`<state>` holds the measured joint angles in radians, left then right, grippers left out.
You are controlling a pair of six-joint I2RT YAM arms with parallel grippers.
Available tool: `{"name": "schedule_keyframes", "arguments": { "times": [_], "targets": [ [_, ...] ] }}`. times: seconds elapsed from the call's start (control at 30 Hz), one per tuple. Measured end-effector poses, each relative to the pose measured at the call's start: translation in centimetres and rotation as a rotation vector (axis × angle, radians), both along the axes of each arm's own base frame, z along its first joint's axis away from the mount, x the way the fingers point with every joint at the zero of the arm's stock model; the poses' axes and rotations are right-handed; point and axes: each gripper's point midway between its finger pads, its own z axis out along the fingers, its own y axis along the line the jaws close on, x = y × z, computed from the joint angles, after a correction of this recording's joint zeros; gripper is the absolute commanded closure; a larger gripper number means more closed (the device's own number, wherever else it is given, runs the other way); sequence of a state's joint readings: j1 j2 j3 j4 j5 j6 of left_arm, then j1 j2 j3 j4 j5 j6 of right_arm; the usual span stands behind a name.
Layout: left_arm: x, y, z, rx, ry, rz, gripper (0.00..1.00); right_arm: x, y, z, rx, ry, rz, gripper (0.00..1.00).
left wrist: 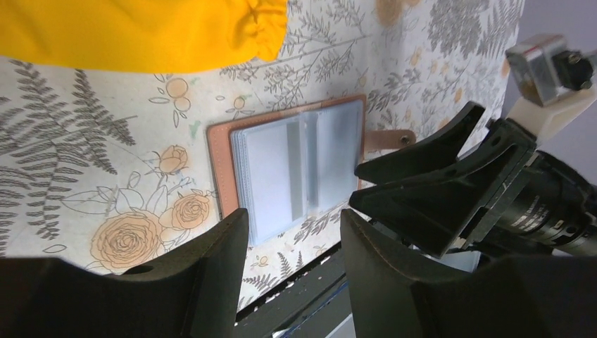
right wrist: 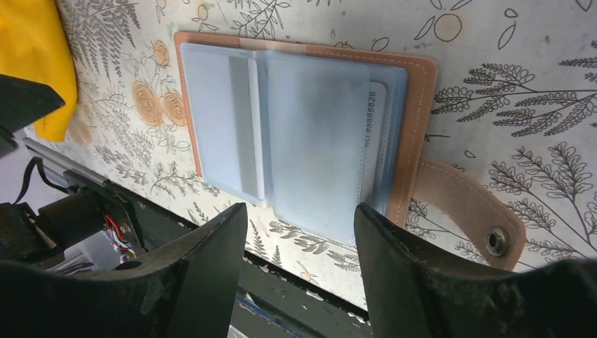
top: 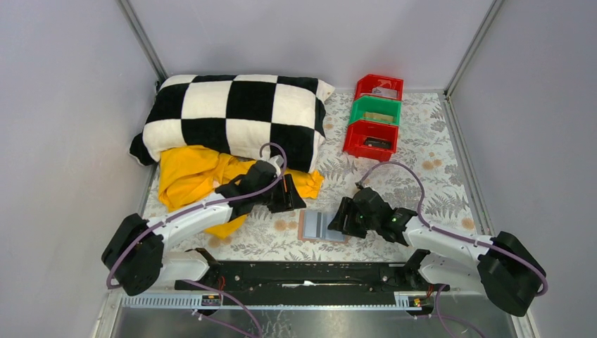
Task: Take the credit cards out of the card holder
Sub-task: Remove the credit card from the card holder.
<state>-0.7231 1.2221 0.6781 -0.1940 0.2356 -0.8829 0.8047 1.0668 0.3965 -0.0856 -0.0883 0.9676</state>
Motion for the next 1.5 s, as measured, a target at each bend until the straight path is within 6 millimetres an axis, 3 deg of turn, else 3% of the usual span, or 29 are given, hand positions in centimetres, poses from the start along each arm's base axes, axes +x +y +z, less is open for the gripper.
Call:
{"name": "schedule_keyframes", "arguments": {
  "times": [0.37,0.77,0.97,1.3,1.5],
  "targets": [
    [-0.8,-1.0,-1.0,-0.002,0.030,-0.055,0.45,0.7,1.5,-0.3,0.015,0.016,0.017,0.35],
    [-0.2,-0.4,-0.4,0.041,-0.001,-0.043,0.44,0.8,6.1,0.4,0.212,0.032,0.143,0.36],
    [0.2,0.1,0.8,0.043,-0.044,-0.020,0.44,1.0,7.0,1.1,0.250,0.024,0.169,0.37],
    [0.4,0.3,0.9,0.048,-0.053,-0.007,0.44,1.2,8.0,2.6,0.290,-0.025,0.204,0.36],
    [0.6,0.6,1.5,0.043,-0.073,0.006,0.44,1.4,8.4,1.5,0.273,0.000,0.211,0.36]
  ]
}}
